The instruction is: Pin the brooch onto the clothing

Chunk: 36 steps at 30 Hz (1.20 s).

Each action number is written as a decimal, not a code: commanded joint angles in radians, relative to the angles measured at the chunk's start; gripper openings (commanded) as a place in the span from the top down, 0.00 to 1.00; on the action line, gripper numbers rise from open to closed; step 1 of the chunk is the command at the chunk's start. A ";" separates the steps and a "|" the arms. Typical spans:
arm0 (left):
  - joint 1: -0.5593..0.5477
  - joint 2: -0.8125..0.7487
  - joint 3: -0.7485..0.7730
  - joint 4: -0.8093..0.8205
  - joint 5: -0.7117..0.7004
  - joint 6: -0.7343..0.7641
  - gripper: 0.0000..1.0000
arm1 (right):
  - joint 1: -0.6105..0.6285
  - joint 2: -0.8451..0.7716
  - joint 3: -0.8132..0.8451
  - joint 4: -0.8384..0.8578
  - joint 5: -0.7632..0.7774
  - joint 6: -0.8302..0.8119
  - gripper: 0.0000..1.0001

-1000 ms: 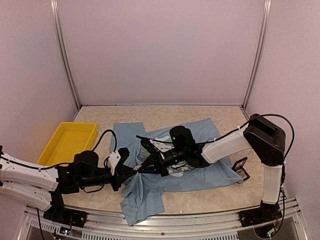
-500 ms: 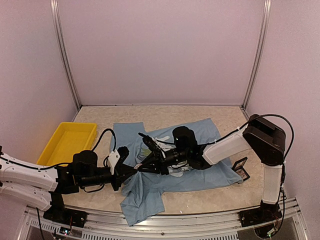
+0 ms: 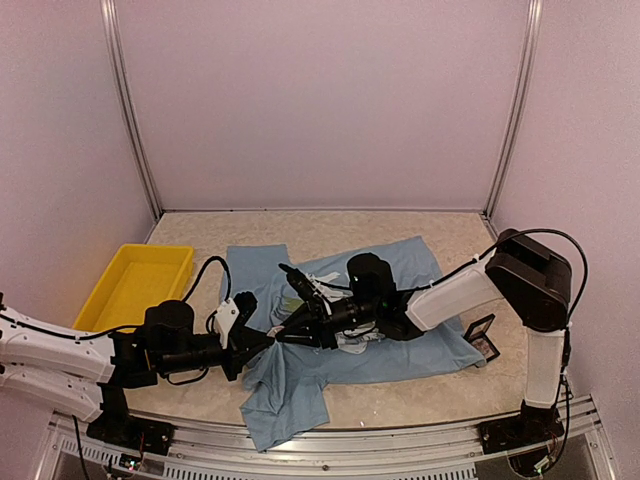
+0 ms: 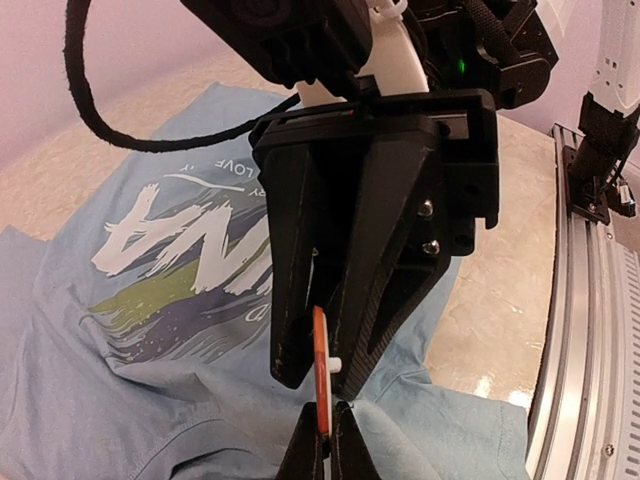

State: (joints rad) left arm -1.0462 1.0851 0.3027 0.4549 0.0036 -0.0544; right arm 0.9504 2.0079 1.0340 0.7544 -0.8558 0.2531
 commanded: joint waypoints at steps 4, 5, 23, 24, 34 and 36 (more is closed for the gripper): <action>-0.026 -0.028 0.000 0.009 0.033 0.012 1.00 | -0.032 -0.045 -0.034 0.034 0.066 -0.004 0.80; -0.026 -0.028 0.000 0.007 0.025 0.012 1.00 | -0.032 -0.049 -0.038 0.034 0.065 -0.007 0.79; -0.222 0.204 0.200 -0.181 -0.573 0.137 1.00 | -0.082 -0.243 -0.111 -0.146 0.151 -0.164 0.61; -0.245 0.239 0.226 -0.204 -0.595 0.152 1.00 | -0.089 -0.260 -0.119 -0.167 0.162 -0.179 0.61; -0.296 0.414 0.548 -0.851 -0.569 0.011 0.63 | -0.103 -0.401 -0.253 -0.214 0.254 -0.287 0.57; -0.312 0.453 0.597 -0.910 -0.457 -0.001 0.58 | -0.102 -0.421 -0.282 -0.192 0.266 -0.294 0.56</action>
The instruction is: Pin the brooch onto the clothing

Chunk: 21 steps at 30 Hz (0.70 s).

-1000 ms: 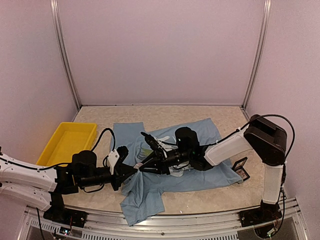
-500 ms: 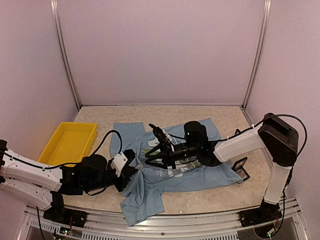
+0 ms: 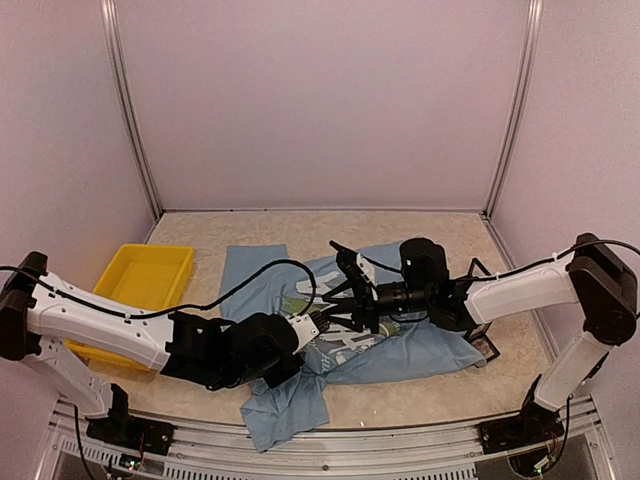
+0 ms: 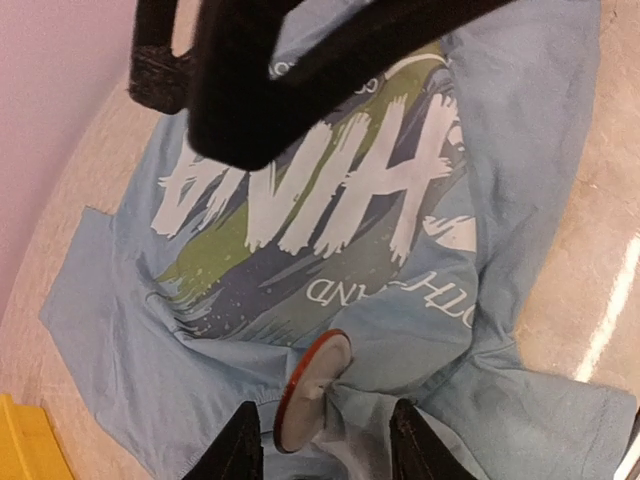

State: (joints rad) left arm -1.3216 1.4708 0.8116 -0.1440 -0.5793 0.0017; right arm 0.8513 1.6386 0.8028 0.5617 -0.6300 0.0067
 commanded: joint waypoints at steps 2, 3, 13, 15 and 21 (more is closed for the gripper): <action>-0.049 0.074 0.101 -0.316 0.199 -0.050 0.50 | -0.005 -0.072 -0.078 0.026 0.043 -0.051 0.56; -0.054 0.072 0.105 -0.323 0.234 -0.044 0.47 | -0.005 -0.083 -0.088 0.035 0.041 -0.052 0.56; -0.116 0.038 0.235 -0.486 0.167 -0.041 0.40 | -0.034 -0.167 -0.147 -0.042 0.196 -0.011 0.56; -0.095 0.003 0.235 -0.457 0.153 -0.060 0.40 | -0.057 -0.165 -0.129 -0.102 0.274 0.034 0.57; 0.176 -0.115 0.198 -0.308 0.239 -0.228 0.42 | -0.141 -0.158 -0.077 -0.284 0.522 0.117 0.64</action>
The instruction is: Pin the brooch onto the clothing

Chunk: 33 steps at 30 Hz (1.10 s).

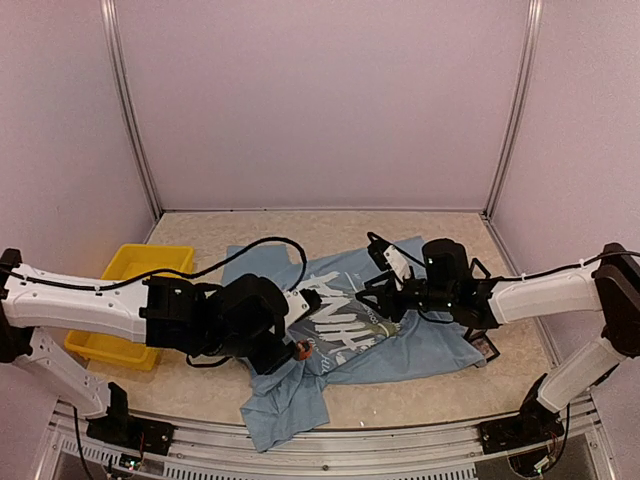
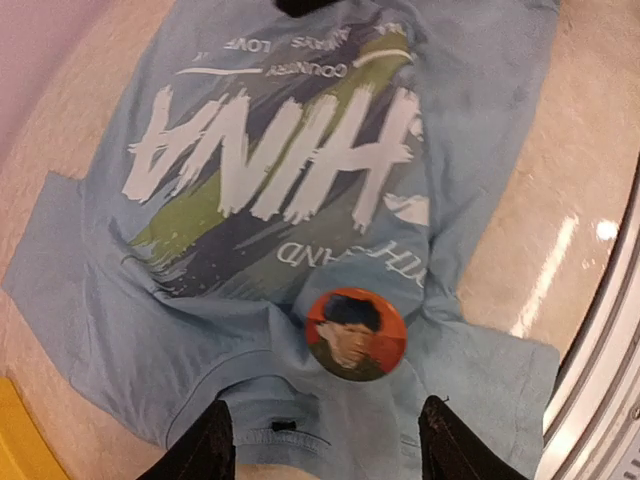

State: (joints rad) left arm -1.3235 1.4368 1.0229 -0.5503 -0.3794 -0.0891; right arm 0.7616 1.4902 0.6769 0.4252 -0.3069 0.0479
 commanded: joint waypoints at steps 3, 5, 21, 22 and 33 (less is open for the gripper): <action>0.280 -0.116 -0.057 0.173 0.049 -0.199 0.45 | -0.084 -0.030 0.063 -0.218 0.256 0.085 0.65; 0.289 -0.131 -0.087 0.244 0.036 -0.201 0.44 | -0.093 -0.043 0.085 -0.296 0.314 0.087 0.65; 0.523 0.102 -0.199 0.540 0.143 -0.348 0.40 | -0.172 -0.163 0.377 -1.023 0.454 -0.406 0.57; 0.522 0.113 -0.195 0.556 0.153 -0.334 0.40 | -0.181 -0.170 0.384 -1.061 0.452 -0.466 0.56; 0.515 0.060 -0.232 0.666 0.127 -0.205 0.39 | -0.304 -0.195 0.641 -1.481 0.640 -0.011 0.49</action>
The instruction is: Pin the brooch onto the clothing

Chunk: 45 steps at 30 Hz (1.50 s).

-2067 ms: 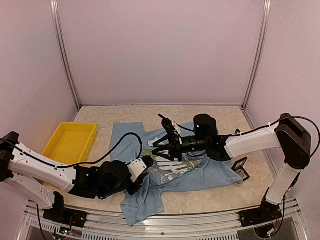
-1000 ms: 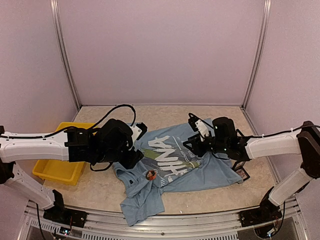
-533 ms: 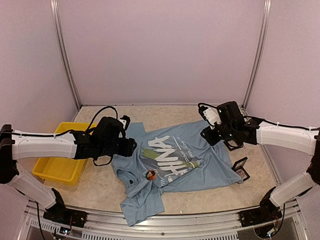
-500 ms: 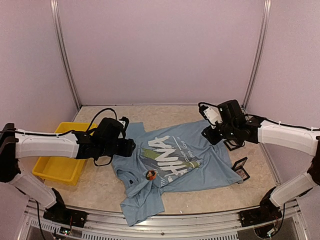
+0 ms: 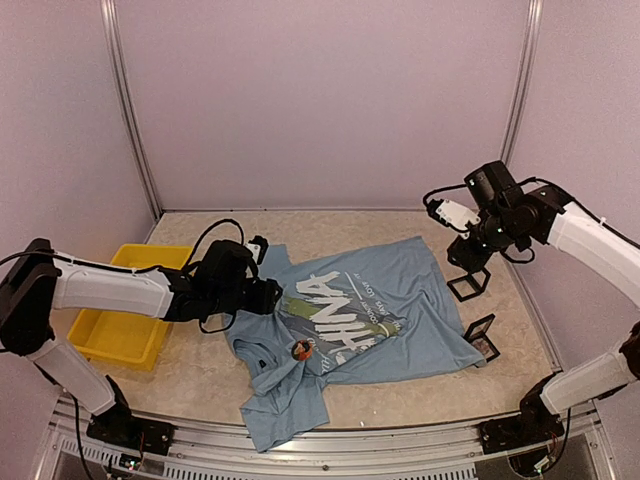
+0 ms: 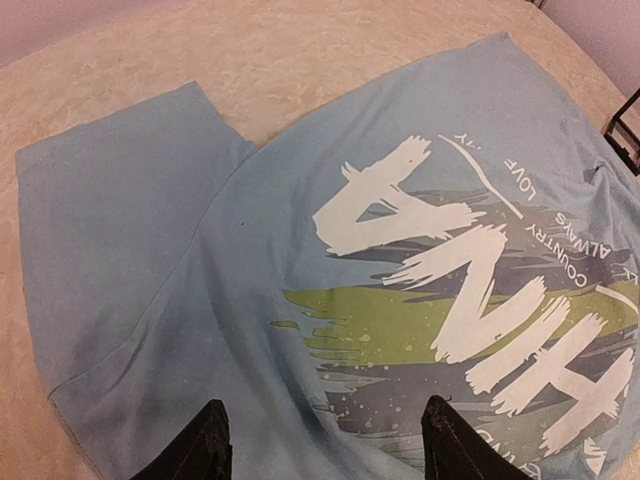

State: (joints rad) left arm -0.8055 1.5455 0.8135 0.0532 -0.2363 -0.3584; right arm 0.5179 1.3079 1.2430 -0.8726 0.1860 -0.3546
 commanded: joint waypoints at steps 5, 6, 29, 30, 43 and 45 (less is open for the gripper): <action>0.000 -0.063 -0.006 0.055 0.015 0.116 0.38 | -0.087 -0.066 -0.018 -0.265 0.110 0.762 0.48; 0.000 -0.066 -0.005 0.055 0.022 0.117 0.38 | -0.100 -0.060 -0.036 -0.303 0.127 0.819 0.48; -0.001 -0.124 -0.050 0.106 0.077 0.135 0.38 | -0.230 -0.135 -0.623 0.210 -0.071 1.114 0.46; -0.001 -0.124 -0.050 0.104 0.074 0.135 0.38 | -0.230 -0.125 -0.636 0.221 -0.067 1.122 0.46; -0.001 -0.103 -0.042 0.102 0.082 0.148 0.38 | -0.248 -0.148 -0.773 0.410 0.045 1.208 0.47; -0.001 -0.101 -0.038 0.099 0.081 0.150 0.38 | -0.270 -0.130 -0.785 0.438 0.045 1.206 0.47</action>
State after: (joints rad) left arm -0.8055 1.4391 0.7700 0.1425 -0.1612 -0.2260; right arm 0.2882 1.1629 0.4919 -0.5201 0.1955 0.8314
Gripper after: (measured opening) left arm 0.625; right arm 0.531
